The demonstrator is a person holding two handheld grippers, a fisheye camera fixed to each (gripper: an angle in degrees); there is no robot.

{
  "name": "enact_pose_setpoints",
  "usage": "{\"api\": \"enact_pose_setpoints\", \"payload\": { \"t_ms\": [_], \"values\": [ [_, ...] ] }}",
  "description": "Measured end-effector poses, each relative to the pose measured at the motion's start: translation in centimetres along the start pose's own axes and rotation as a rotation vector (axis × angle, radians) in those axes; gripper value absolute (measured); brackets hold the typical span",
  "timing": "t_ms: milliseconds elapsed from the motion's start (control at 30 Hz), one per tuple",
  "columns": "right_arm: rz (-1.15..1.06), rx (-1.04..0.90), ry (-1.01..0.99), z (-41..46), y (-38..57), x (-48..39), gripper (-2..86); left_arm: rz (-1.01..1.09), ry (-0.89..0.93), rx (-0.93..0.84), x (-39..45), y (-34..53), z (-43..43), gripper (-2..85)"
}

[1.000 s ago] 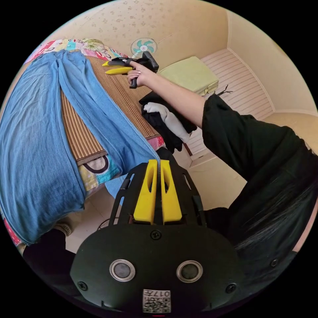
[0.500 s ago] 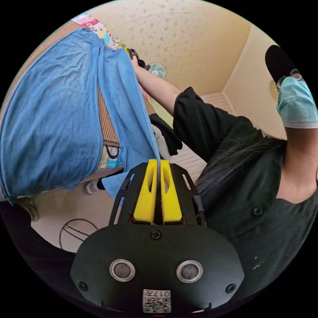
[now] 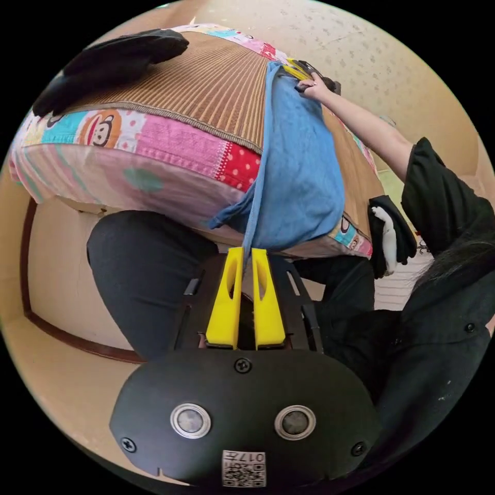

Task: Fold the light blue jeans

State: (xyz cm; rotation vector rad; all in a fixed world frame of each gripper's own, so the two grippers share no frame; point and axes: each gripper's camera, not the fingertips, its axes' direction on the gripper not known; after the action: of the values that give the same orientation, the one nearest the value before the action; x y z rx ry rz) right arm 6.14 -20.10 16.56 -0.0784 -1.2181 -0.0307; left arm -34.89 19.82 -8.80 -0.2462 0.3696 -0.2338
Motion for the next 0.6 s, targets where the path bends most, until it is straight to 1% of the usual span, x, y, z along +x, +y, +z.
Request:
{"api": "enact_pose_setpoints", "payload": {
  "t_ms": [67, 133, 200, 233, 300, 333, 400, 433, 467, 500, 567, 600],
  "values": [
    [-0.096, -0.094, 0.016, -2.3, 3.3, -3.3, 8.1, 0.025, 0.020, 0.063, -0.1, -0.2, -0.6, 5.3],
    [-0.160, -0.167, 0.107, -5.2, 7.9, -6.6, 8.3, 0.063, 0.113, 0.099, -0.2, -1.4, -0.6, 6.3],
    [-0.205, -0.211, 0.264, -9.2, 15.0, -9.9, 8.6, 0.119, 0.203, 0.171, 0.4, -3.6, -0.4, 7.7],
    [-0.200, -0.220, 0.313, -10.1, 16.9, -10.3, 8.8, 0.140, 0.209, 0.192, 0.8, -4.3, -0.4, 7.9],
    [-0.131, -0.236, 0.479, -12.5, 24.3, -10.8, 9.3, 0.205, 0.164, 0.277, 2.6, -6.7, -0.3, 8.4],
    [-0.112, -0.229, 0.501, -12.8, 26.1, -11.0, 9.5, 0.213, 0.145, 0.285, 3.0, -7.4, 0.0, 8.5],
    [-0.082, -0.206, 0.506, -12.3, 32.0, -12.1, 9.9, 0.216, 0.116, 0.231, 4.5, -10.0, 1.7, 9.1],
    [-0.082, -0.208, 0.507, -11.7, 33.1, -12.5, 9.9, 0.210, 0.107, 0.198, 4.9, -10.6, 2.3, 9.5],
    [-0.109, -0.182, 0.518, -10.6, 34.7, -13.6, 10.0, 0.207, 0.072, 0.124, 5.6, -11.4, 3.7, 10.1],
    [-0.124, -0.163, 0.533, -9.3, 35.6, -14.5, 9.9, 0.205, 0.023, 0.096, 6.4, -11.4, 4.6, 10.5],
    [-0.106, -0.163, 0.545, -7.1, 36.0, -15.3, 9.4, 0.208, -0.026, 0.123, 7.3, -10.5, 4.6, 9.7],
    [-0.090, -0.172, 0.579, -5.9, 35.9, -15.7, 8.5, 0.209, 0.002, 0.093, 7.8, -10.0, 4.9, 6.8]
  ]
}}
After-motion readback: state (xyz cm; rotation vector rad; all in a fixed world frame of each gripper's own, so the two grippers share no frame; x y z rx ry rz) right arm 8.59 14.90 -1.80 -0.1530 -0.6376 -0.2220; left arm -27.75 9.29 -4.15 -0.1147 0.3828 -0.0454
